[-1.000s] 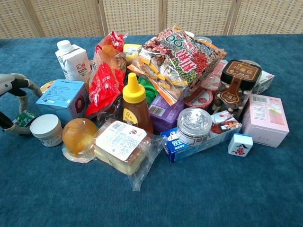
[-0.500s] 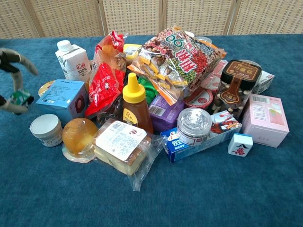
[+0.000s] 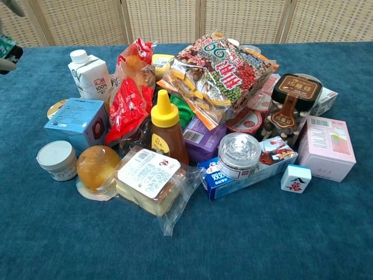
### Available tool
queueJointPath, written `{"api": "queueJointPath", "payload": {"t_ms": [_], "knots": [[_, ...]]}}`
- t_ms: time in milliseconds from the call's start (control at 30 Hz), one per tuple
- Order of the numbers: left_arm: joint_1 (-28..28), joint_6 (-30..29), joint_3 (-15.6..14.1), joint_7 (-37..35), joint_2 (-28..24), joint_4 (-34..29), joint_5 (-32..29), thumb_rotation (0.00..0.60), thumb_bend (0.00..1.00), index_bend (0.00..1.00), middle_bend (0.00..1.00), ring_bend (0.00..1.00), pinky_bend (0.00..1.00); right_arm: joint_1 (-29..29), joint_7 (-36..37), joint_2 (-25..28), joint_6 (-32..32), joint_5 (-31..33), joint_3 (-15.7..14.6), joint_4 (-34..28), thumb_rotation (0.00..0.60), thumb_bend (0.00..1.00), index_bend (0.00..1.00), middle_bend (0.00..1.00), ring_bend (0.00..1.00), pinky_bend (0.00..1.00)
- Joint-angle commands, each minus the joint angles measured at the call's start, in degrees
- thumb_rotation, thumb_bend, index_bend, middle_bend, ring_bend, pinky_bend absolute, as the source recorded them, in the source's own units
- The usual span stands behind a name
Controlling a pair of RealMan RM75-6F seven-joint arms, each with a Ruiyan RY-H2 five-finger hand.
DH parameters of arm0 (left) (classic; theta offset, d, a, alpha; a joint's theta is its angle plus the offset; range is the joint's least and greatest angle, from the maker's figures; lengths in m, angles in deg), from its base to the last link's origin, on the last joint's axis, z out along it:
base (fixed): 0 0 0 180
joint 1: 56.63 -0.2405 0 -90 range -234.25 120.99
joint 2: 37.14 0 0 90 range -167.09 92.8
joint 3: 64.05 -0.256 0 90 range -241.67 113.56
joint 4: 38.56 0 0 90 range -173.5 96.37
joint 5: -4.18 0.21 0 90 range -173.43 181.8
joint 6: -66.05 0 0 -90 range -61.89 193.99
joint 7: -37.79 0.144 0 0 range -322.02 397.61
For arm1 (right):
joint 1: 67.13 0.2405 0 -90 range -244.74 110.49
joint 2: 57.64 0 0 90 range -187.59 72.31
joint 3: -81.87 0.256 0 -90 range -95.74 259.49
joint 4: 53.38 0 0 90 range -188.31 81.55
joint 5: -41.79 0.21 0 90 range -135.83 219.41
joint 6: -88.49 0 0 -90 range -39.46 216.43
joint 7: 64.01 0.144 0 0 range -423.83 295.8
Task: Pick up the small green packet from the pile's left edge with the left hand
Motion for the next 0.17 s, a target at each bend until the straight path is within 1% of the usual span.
{"api": "queueJointPath", "payload": {"t_ms": [33, 167], "knots": [[0.2, -0.3, 0.2, 0.2, -0.2, -0.3, 0.2, 0.600, 0.07, 0.29, 0.60, 0.09, 0.00, 0.0, 0.1, 0.1, -0.1, 0.0, 0.1, -0.1, 0.484, 0.00, 0.00, 0.00, 0.00, 0.00], [0.6, -0.8, 0.5, 0.6, -0.4, -0.8, 0.2, 0.600, 0.07, 0.29, 0.60, 0.09, 0.00, 0.0, 0.2, 0.1, -0.1, 0.0, 0.0, -0.1, 0.486, 0.00, 0.00, 0.00, 0.00, 0.00]]}}
